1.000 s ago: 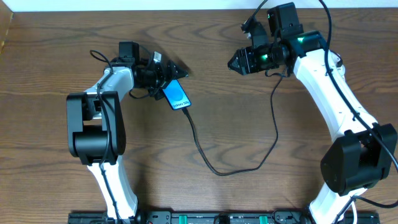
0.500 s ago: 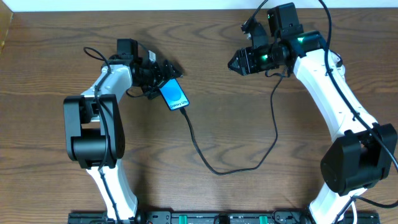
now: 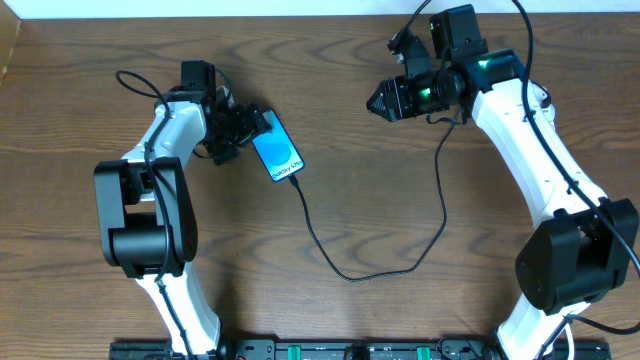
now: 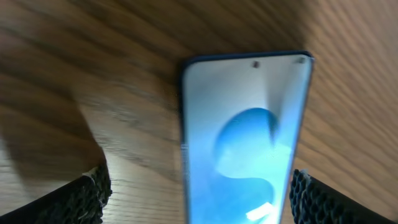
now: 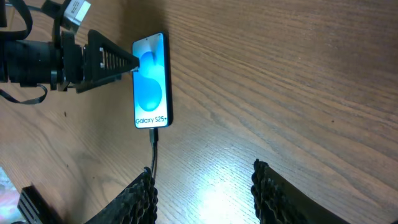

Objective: Plug charger to phone and switch on socket
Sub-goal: 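Release the phone and lift the left gripper above it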

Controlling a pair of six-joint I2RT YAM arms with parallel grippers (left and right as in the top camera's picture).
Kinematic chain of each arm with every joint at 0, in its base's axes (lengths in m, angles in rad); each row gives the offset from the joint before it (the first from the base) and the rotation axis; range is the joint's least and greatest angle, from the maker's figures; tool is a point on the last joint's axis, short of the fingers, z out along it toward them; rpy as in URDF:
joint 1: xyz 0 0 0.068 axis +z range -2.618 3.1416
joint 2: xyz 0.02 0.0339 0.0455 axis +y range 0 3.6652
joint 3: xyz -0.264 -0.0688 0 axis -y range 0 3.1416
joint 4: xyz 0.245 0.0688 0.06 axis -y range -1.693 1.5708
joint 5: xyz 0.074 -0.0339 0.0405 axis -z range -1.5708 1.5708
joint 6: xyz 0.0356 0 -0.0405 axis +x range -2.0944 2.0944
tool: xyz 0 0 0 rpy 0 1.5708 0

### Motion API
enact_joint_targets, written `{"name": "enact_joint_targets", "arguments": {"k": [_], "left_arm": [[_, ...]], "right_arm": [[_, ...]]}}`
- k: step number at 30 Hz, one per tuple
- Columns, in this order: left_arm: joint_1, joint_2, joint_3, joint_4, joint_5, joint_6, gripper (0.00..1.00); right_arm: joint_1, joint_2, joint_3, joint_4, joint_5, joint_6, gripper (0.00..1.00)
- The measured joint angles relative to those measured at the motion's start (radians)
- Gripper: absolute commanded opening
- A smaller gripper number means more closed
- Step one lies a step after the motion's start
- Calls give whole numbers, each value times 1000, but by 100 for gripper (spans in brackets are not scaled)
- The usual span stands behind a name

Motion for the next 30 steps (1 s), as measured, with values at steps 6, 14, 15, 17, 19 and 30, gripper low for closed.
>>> {"name": "enact_joint_targets", "arguments": {"k": [6,14,15,17,19,30], "left_arm": [[3,-14,-13,-10,-69,18,95],[5,-32,-29,-35,-139,33,95],[5,-34,-31,-40,-143,36,95],[5,-45,-36,-44,-155,42,95],[6,-65,-40,-47,-163,44,95],[9,-332,-40,-58,-170,45,95]], "right_arm": [[0,0,0,-1,0,0,49],[0,0,0,-1,0,0,49],[0,0,0,-1,0,0,49],[0,0,0,-1,0,0,49],[0,0,0,-1,0,0,49],[0,0,0,-5,0,0,49]]}}
